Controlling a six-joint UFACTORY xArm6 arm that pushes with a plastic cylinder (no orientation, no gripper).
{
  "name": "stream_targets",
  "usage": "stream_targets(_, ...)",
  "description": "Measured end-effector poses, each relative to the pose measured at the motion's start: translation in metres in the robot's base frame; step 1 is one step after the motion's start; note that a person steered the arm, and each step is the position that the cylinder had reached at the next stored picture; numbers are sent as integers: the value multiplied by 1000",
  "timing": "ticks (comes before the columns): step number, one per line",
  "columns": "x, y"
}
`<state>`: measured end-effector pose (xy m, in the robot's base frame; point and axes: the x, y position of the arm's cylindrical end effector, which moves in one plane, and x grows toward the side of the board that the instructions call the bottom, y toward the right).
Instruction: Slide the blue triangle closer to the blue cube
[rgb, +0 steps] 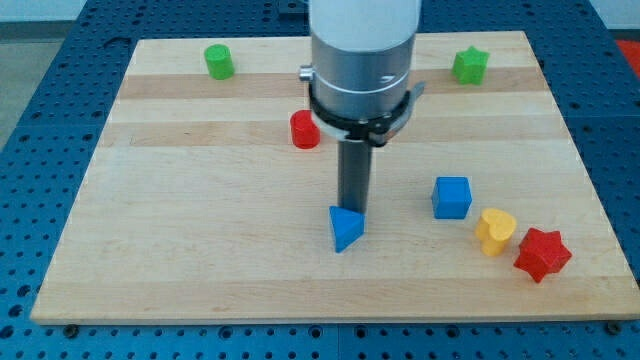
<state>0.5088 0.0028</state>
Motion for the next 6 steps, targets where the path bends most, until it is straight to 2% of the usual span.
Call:
stream_targets(1, -1, -65)
stream_targets(2, 12, -88)
stream_targets(6, 21, 20)
